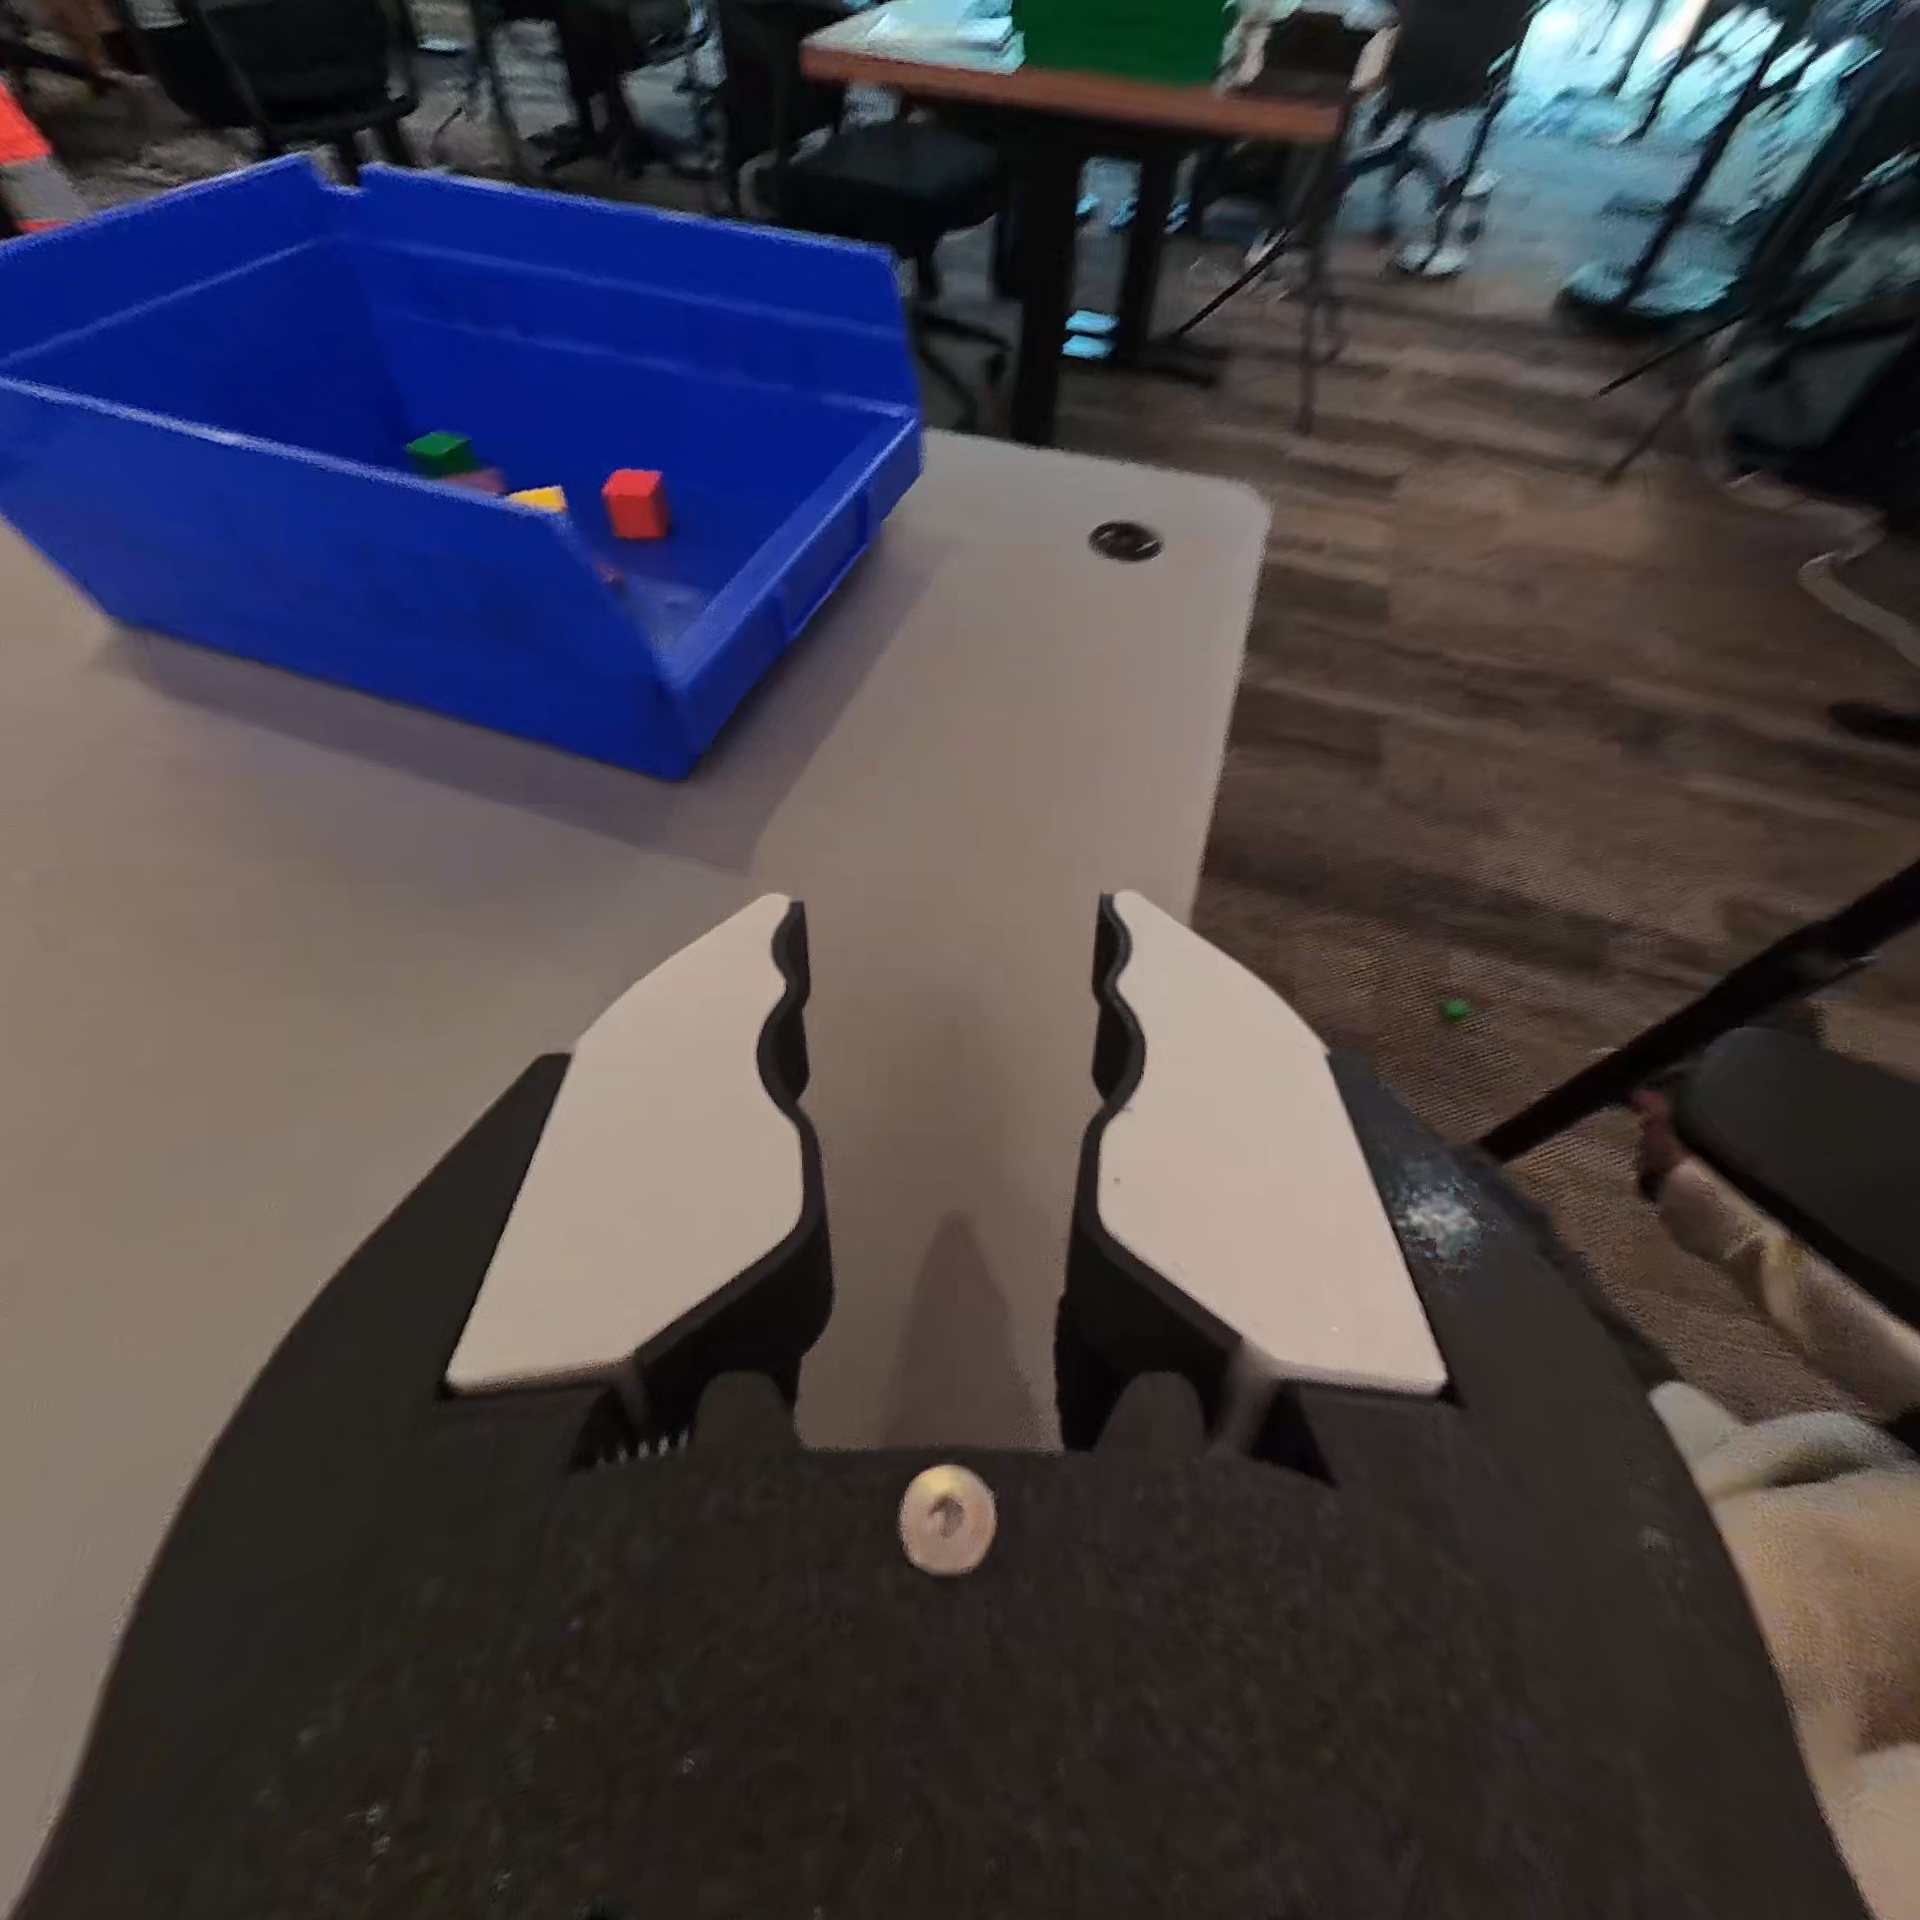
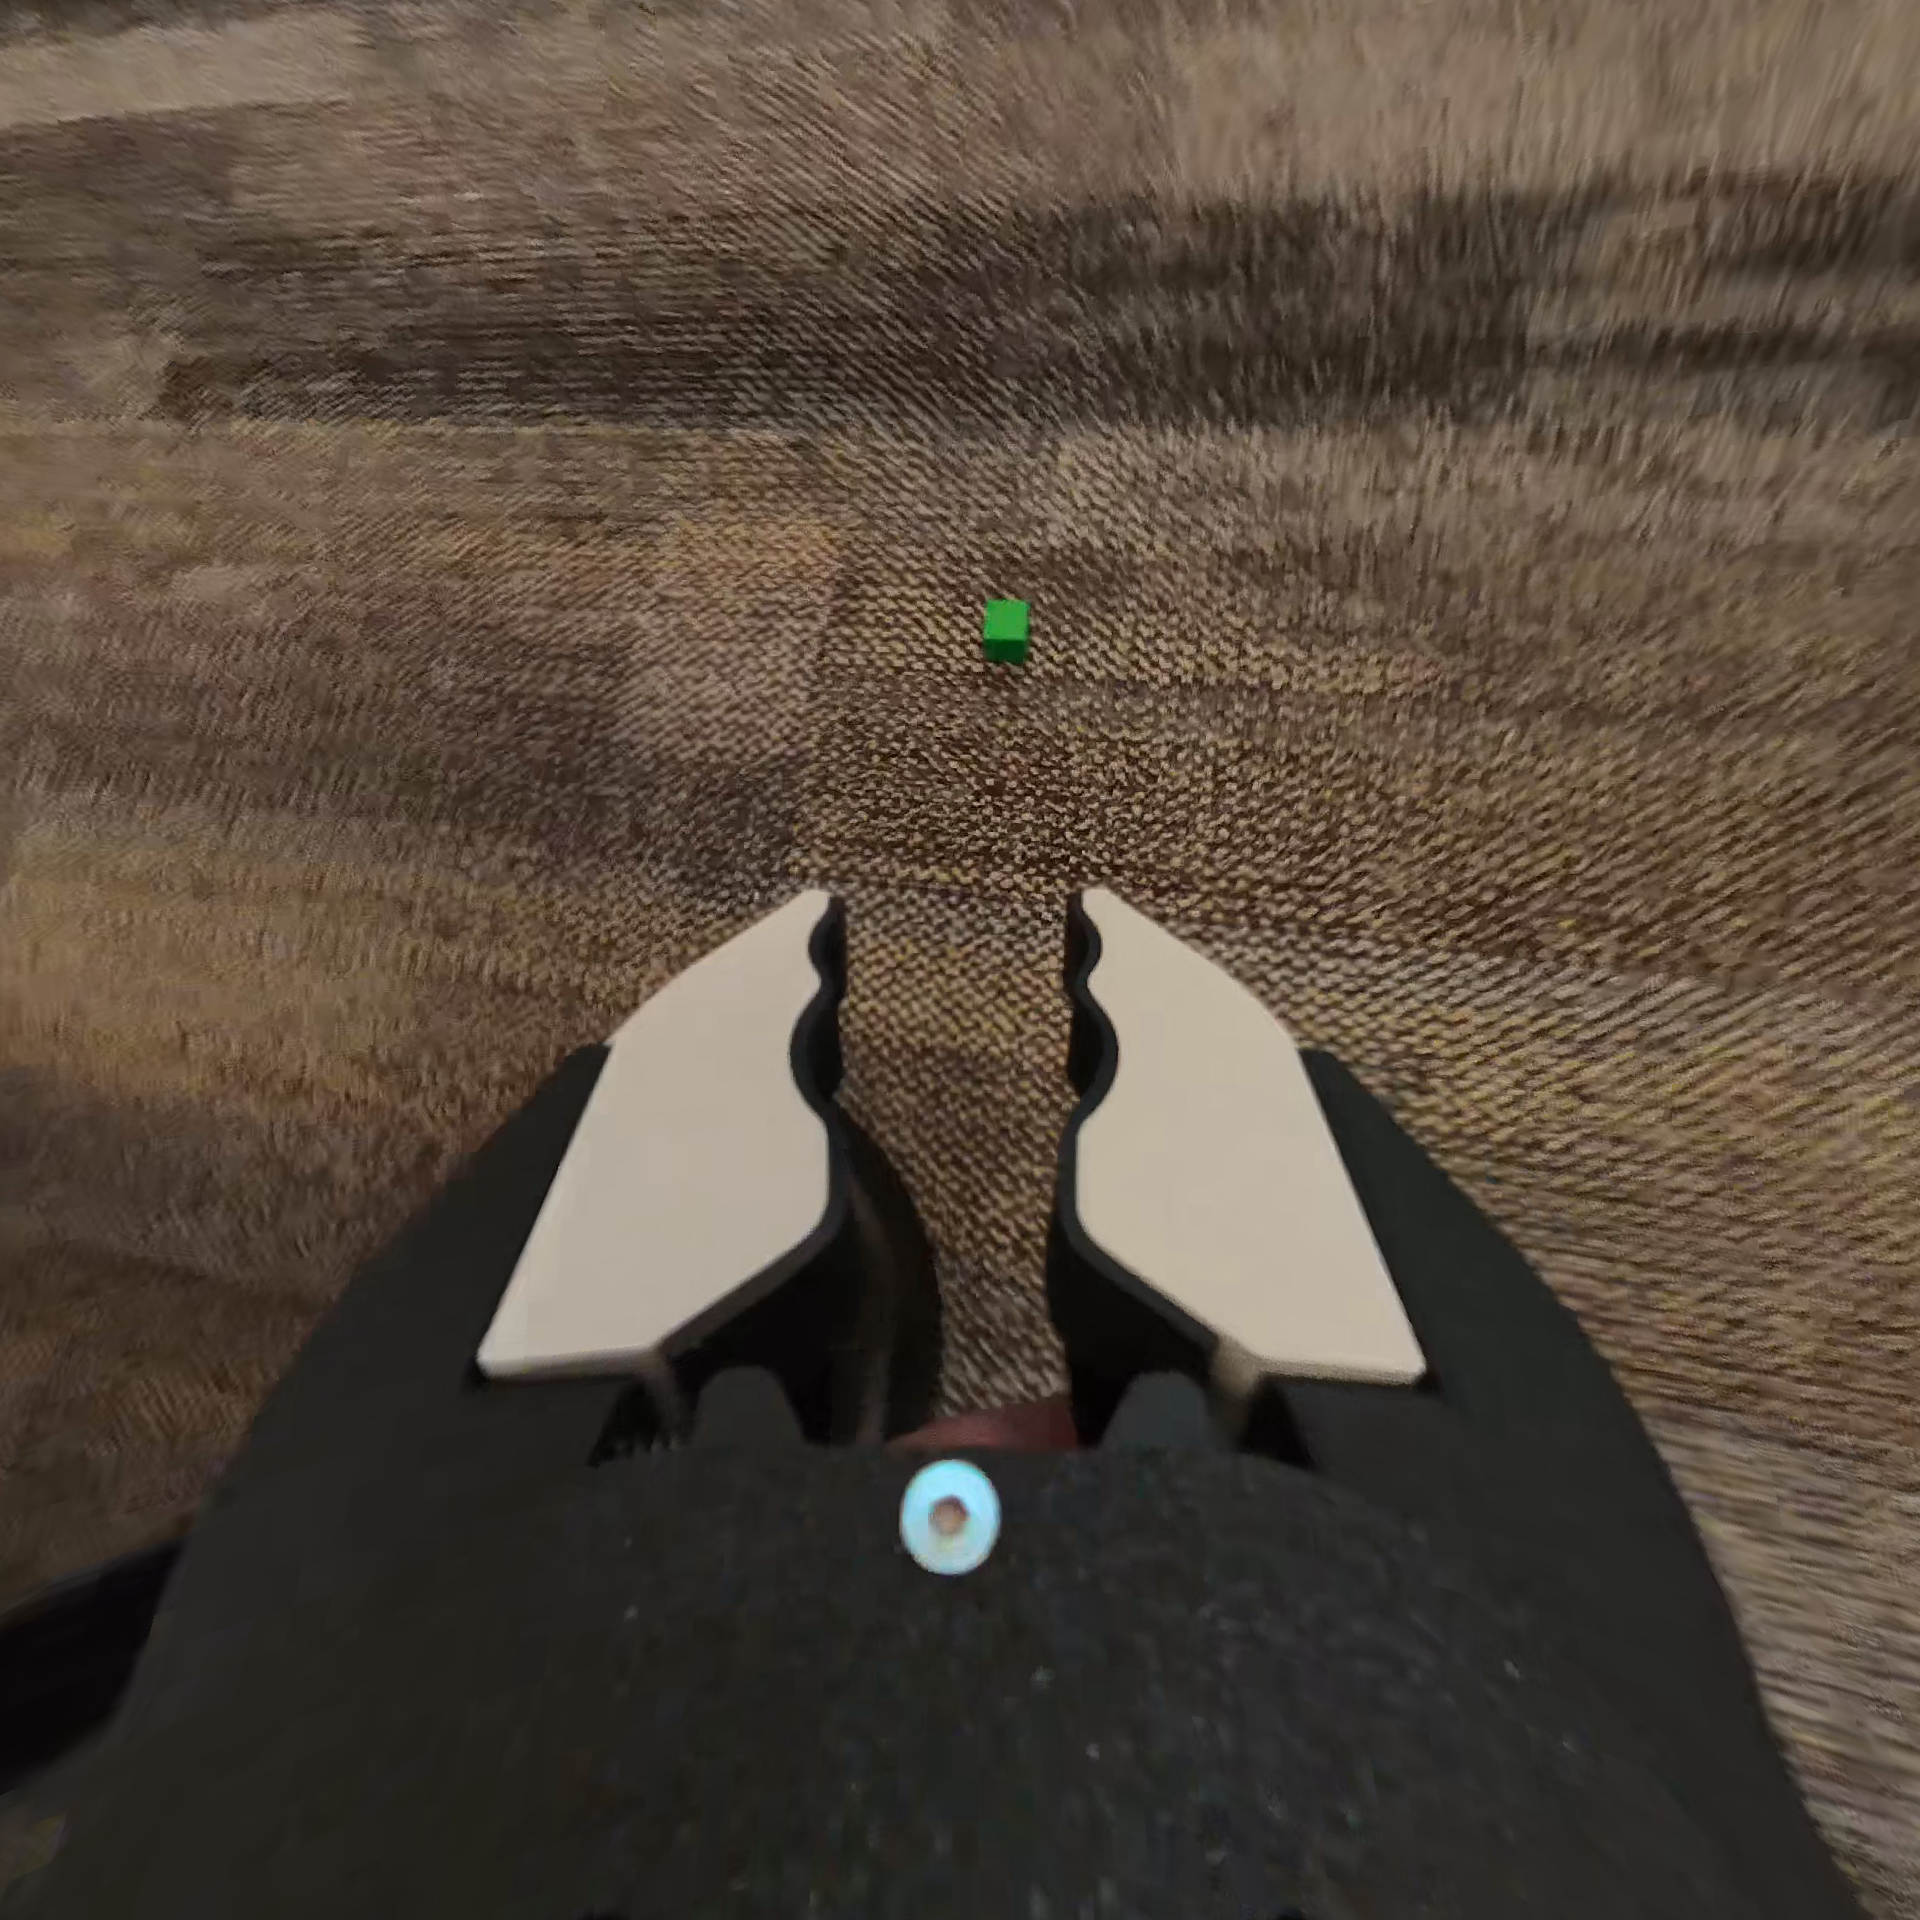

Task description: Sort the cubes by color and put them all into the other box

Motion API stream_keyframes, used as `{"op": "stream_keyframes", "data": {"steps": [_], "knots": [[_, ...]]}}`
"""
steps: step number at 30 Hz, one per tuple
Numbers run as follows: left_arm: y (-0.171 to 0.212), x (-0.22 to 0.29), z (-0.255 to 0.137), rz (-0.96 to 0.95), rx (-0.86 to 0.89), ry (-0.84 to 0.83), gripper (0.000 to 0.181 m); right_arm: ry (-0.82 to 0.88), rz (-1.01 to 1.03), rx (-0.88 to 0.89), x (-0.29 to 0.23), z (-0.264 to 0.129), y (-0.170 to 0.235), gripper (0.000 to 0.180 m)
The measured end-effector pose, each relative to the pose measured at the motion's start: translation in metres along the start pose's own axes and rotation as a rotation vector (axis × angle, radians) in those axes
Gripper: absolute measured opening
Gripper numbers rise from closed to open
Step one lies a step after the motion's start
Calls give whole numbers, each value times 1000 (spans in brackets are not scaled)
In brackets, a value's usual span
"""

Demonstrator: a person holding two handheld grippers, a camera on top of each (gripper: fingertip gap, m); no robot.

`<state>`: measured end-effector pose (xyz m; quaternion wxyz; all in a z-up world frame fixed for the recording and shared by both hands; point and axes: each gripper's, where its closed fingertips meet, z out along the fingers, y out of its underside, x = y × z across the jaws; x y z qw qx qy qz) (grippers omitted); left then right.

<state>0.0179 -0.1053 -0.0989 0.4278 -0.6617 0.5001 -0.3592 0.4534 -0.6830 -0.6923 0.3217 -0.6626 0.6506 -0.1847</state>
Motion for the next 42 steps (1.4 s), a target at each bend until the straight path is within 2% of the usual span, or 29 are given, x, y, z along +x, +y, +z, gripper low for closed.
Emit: {"op": "stream_keyframes", "data": {"steps": [2, 8, 12, 16, 18, 21, 23, 25, 26, 28, 30, 32, 35, 38, 42], "knots": [[6, -11, -9, 21, -51, -97, 50, -1, 95, -26, 3, 41, 6, 43], [33, -45, -55, -75, -195, -346, 48, 43, 154, -141, 1, 148, 13, 55], [51, -78, -92, -113, -299, -510, 47, 80, 159, -218, 6, 199, 15, 58], [71, -117, -139, -9, -513, -700, 46, 117, 130, -268, 13, 238, 12, 58], [73, -131, -157, 7, -561, -773, 45, 129, 152, -301, 15, 258, 10, 56], [69, -139, -162, -4, -589, -805, 45, 142, 135, -346, 13, 279, 8, 51], [66, -140, -156, 40, -639, -808, 45, 235, 108, -397, 24, 286, 13, 43], [60, -138, -143, 94, -669, -794, 45, 198, 144, -450, 15, 295, 22, 41], [56, -136, -134, 121, -674, -786, 45, 239, 101, -431, 20, 296, 20, 28], [49, -131, -114, 172, -672, -756, 45, 239, 65, -436, 21, 296, 20, 24], [47, -124, -97, 225, -677, -729, 44, 237, 79, -399, 29, 286, 18, 23], [49, -118, -84, 259, -667, -702, 42, 191, 170, -247, 36, 267, 6, 23], [55, -112, -71, 237, -617, -666, 37, 85, 217, 6, 47, 205, -15, 23], [59, -106, -59, 180, -543, -611, 36, 6, 199, 201, 60, 107, -24, 23], [54, -101, -52, 153, -433, -544, 36, -120, 103, 387, 51, -58, -46, 23]]}}
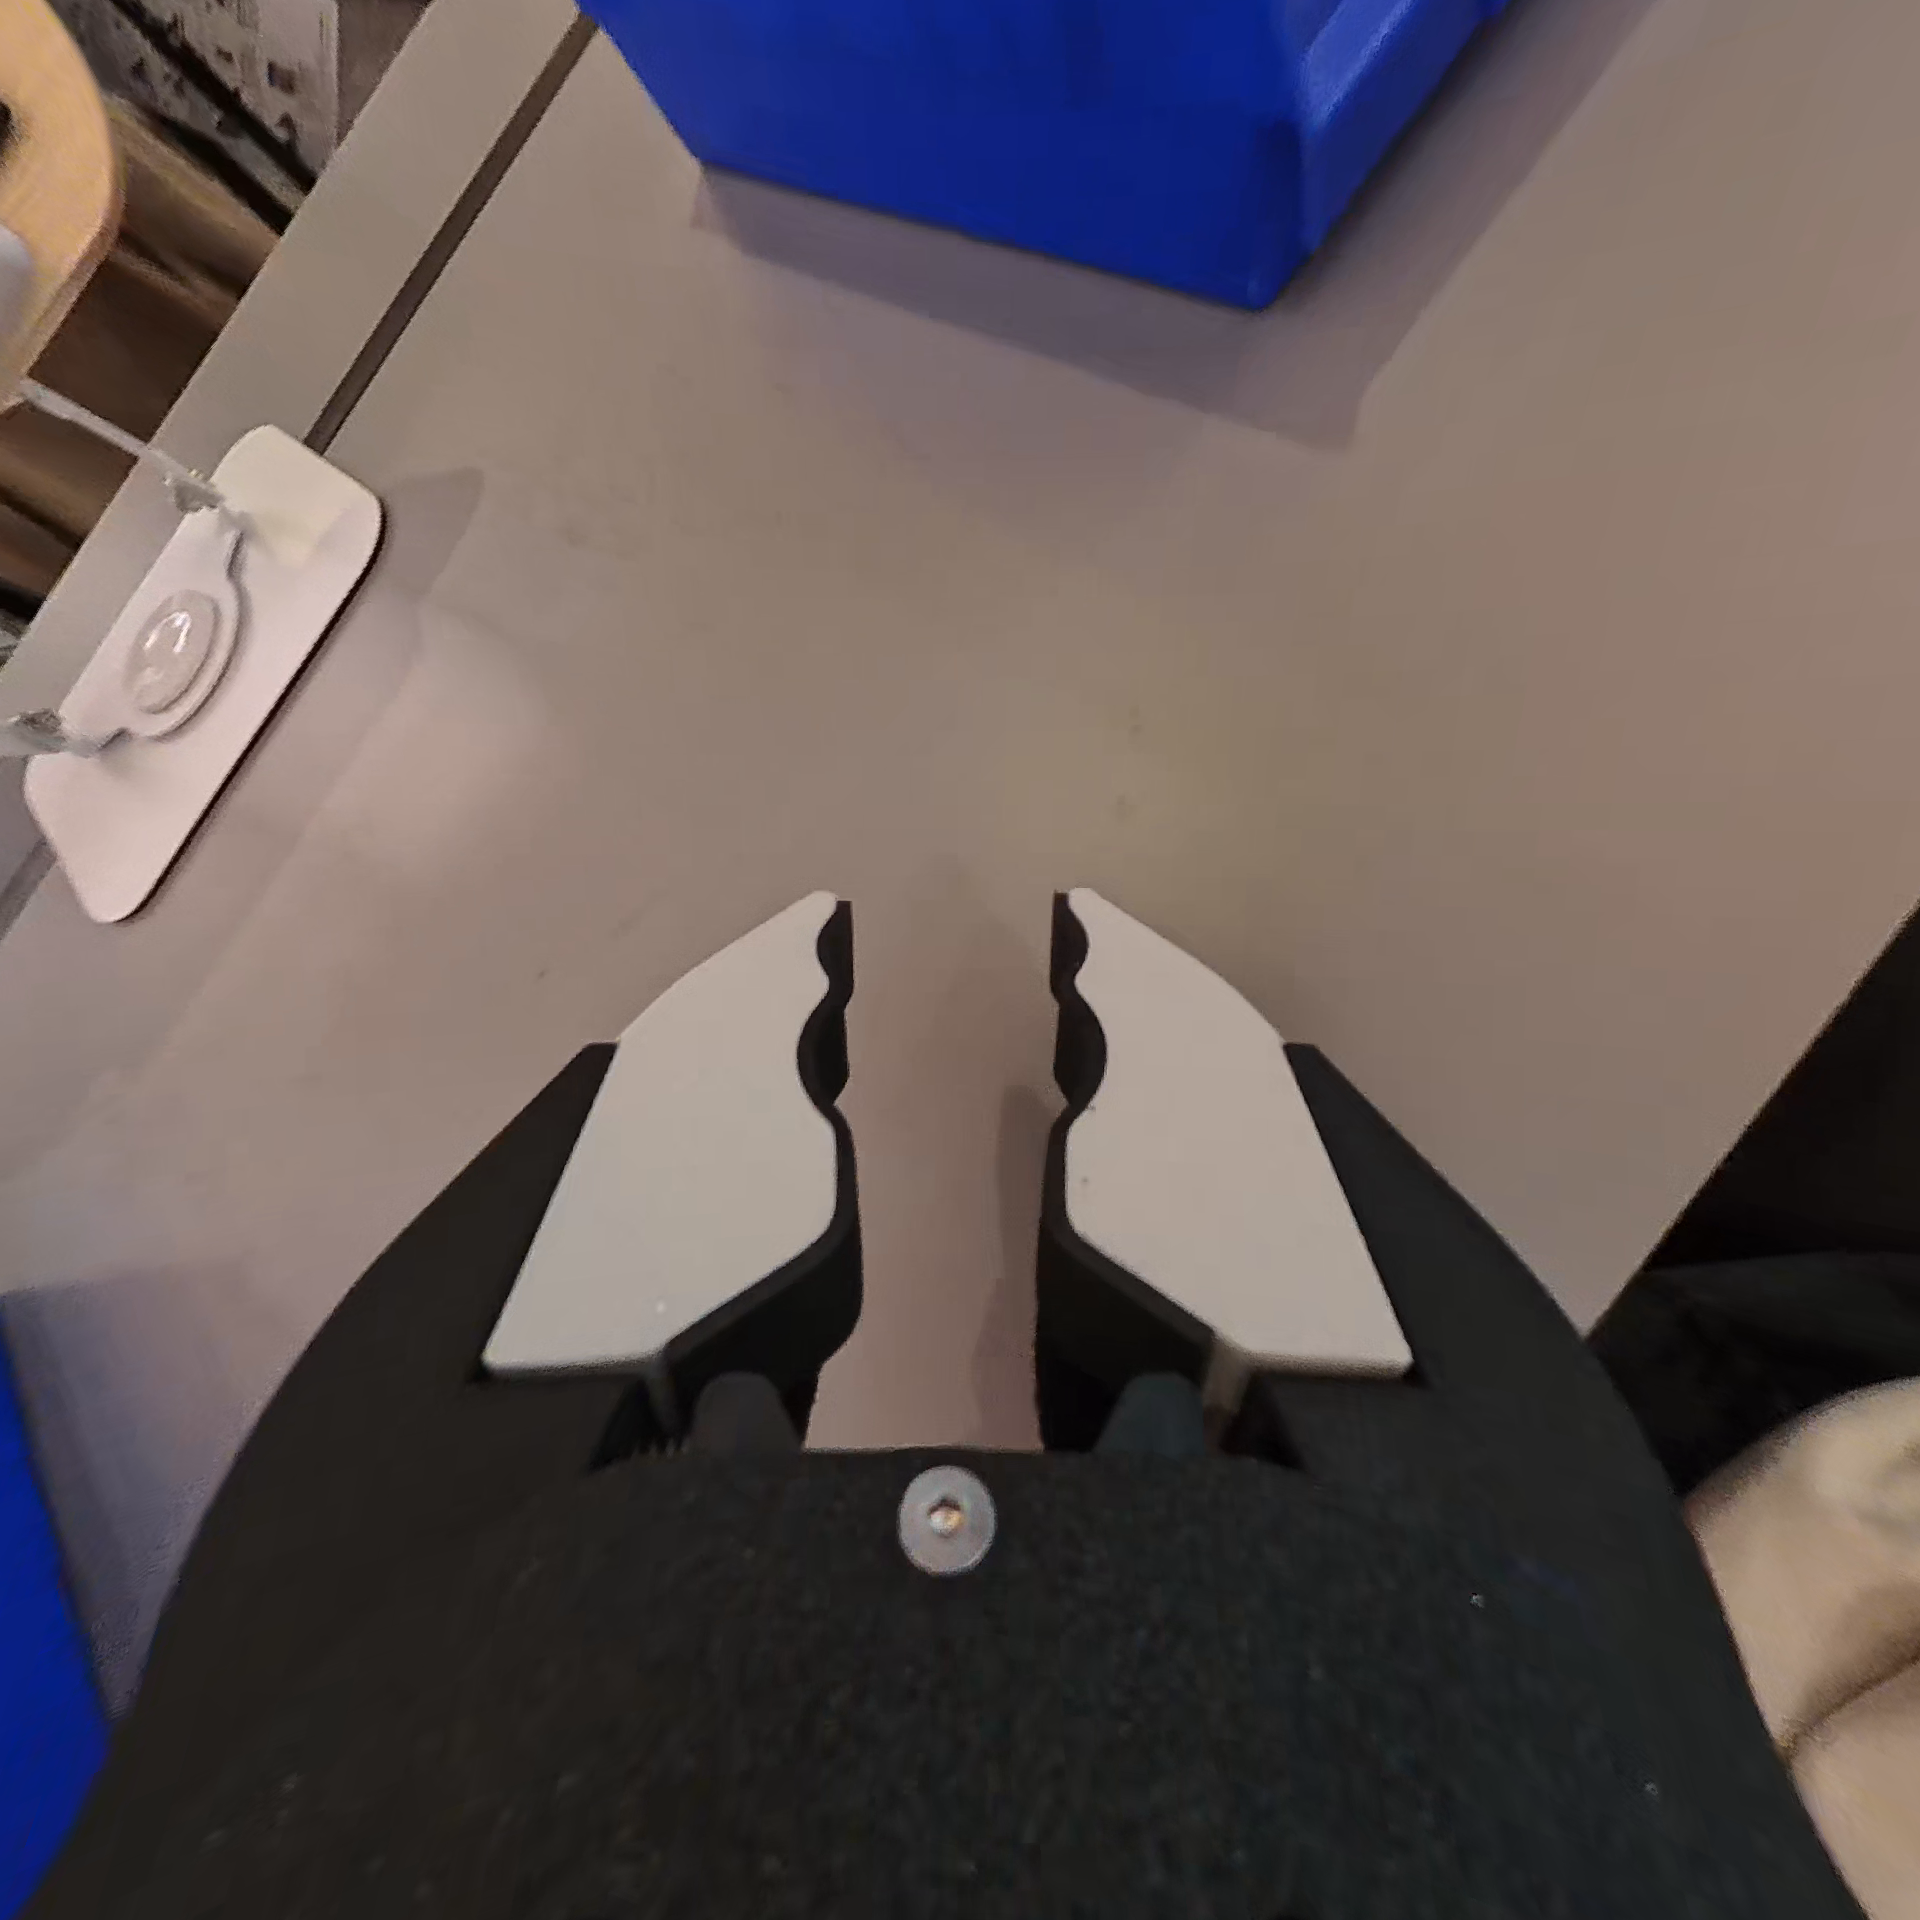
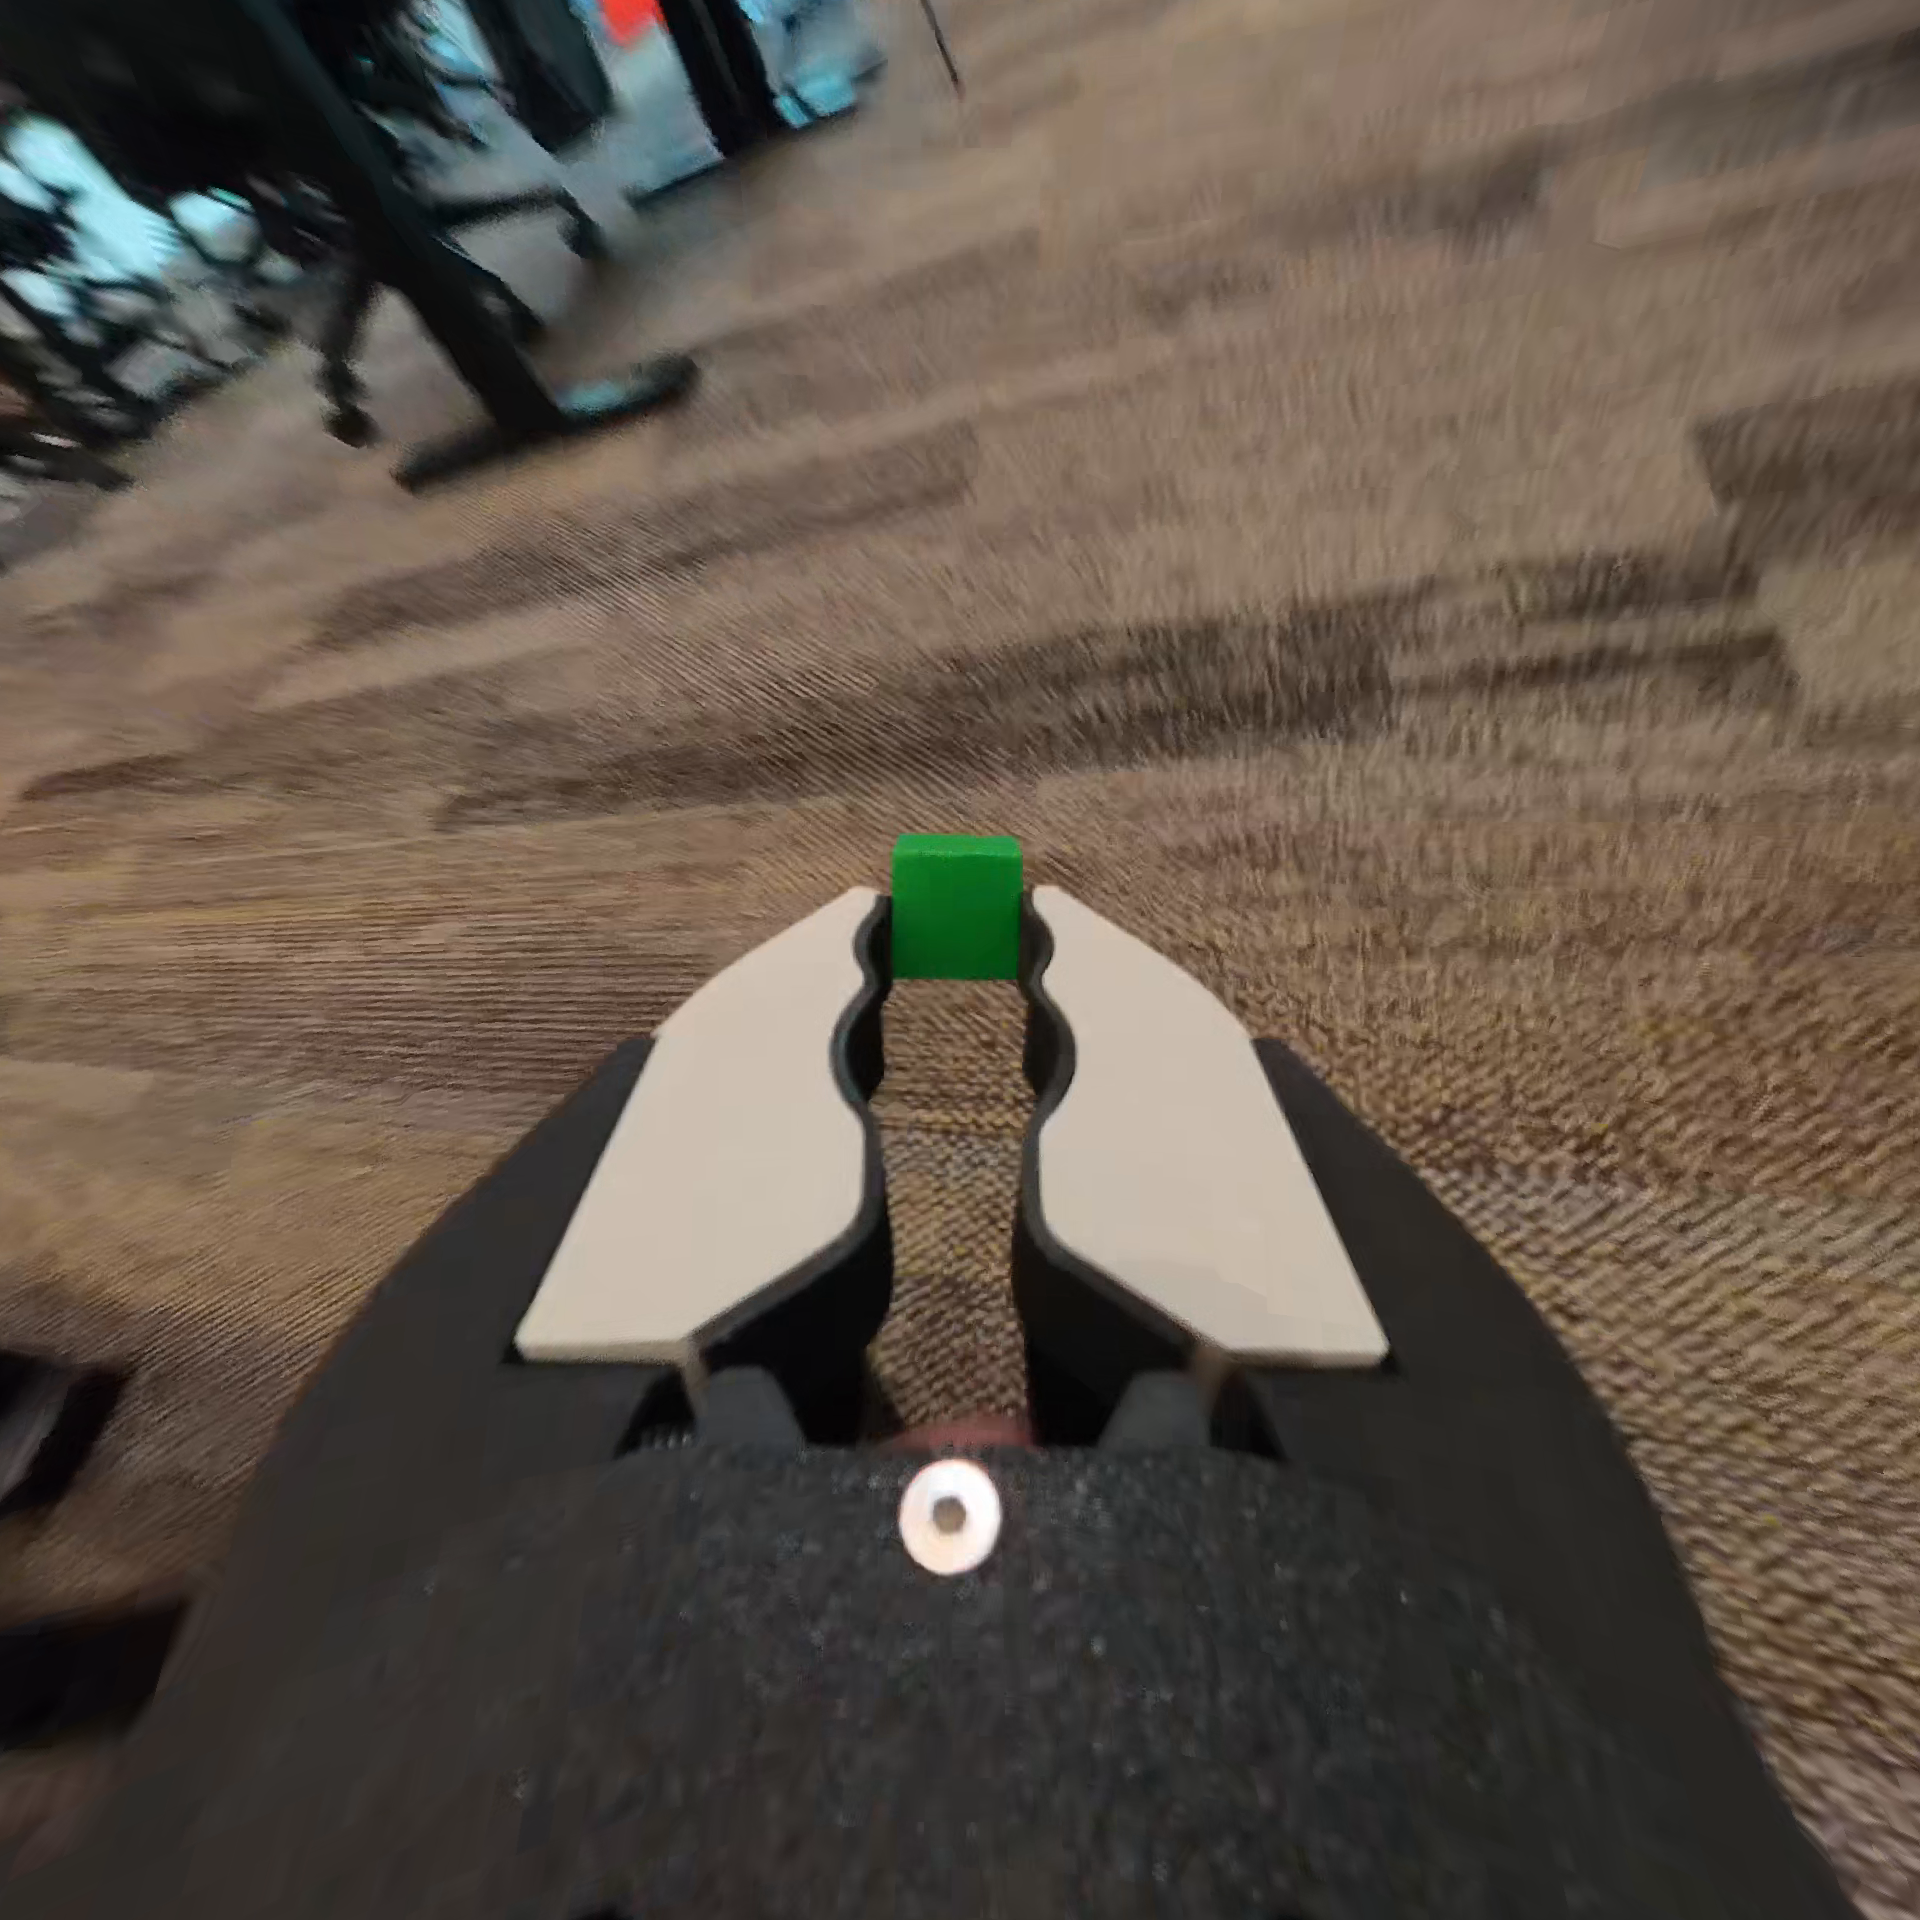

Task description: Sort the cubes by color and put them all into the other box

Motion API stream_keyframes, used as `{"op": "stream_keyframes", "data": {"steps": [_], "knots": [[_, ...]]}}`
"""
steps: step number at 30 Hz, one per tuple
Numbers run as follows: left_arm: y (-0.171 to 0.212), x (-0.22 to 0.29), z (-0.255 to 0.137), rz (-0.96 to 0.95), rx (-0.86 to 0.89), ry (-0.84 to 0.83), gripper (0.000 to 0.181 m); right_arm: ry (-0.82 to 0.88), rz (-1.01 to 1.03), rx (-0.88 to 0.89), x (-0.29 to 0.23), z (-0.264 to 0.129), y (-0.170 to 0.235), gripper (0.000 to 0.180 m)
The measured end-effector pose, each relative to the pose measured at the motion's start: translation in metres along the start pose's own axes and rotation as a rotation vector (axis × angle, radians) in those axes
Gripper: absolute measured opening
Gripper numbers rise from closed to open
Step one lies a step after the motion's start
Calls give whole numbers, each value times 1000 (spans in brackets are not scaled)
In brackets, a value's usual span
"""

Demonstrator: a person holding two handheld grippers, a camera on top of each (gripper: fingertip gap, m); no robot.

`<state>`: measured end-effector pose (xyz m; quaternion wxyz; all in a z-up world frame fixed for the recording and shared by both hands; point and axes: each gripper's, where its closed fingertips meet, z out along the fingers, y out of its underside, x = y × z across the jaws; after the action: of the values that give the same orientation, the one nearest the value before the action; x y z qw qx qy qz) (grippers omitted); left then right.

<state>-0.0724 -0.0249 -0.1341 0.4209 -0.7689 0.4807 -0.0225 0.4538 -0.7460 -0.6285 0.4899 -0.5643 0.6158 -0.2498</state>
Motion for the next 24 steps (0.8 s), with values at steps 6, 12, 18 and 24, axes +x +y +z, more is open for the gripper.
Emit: {"op": "stream_keyframes", "data": {"steps": [6, 12, 18, 24], "knots": [[-18, 5, -17, -69, 192, 147, 37, -453, -208, 147, -132, -198, -142, 23], [-25, -6, -47, -136, 395, 268, 37, -1325, -433, -58, -289, -402, -227, 23], [11, -45, -94, -397, 582, 343, 42, -1755, -613, -89, -440, -517, -207, 23], [59, -93, -110, -574, 677, 287, 50, -1909, -702, 119, -626, -568, -149, 22]]}}
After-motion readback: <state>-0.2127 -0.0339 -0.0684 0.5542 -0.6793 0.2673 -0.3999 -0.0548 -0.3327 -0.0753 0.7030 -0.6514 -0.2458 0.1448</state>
